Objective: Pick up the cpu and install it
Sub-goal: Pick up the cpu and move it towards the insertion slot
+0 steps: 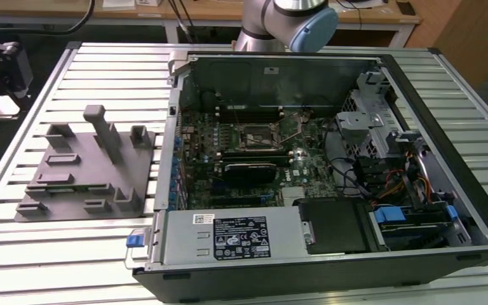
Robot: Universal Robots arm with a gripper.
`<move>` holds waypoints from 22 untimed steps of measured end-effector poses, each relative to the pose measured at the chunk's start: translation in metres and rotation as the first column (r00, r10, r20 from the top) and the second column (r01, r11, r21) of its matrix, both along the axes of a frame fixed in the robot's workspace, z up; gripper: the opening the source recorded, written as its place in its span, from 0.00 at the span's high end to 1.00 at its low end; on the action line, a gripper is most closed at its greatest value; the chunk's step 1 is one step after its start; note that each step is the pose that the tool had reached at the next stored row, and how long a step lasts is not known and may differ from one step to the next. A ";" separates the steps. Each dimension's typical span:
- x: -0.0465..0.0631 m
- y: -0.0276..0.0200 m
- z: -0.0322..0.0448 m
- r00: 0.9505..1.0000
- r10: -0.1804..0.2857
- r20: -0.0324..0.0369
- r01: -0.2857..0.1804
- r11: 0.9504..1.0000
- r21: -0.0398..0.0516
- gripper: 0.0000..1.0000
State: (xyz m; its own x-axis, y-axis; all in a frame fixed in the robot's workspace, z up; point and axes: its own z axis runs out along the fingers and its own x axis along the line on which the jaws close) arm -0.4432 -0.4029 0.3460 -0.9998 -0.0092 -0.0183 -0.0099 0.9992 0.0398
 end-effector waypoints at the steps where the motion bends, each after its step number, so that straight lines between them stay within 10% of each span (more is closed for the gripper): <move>1: 0.000 0.0000 0.0035 1.000 0.000 0.000 0.000 1.000 0.000 0.46; 15: 0.000 0.0000 0.0530 1.000 0.000 0.005 0.000 1.000 0.000 0.46; 22: 0.002 0.0001 0.0539 1.000 0.000 0.005 0.000 1.000 0.000 0.46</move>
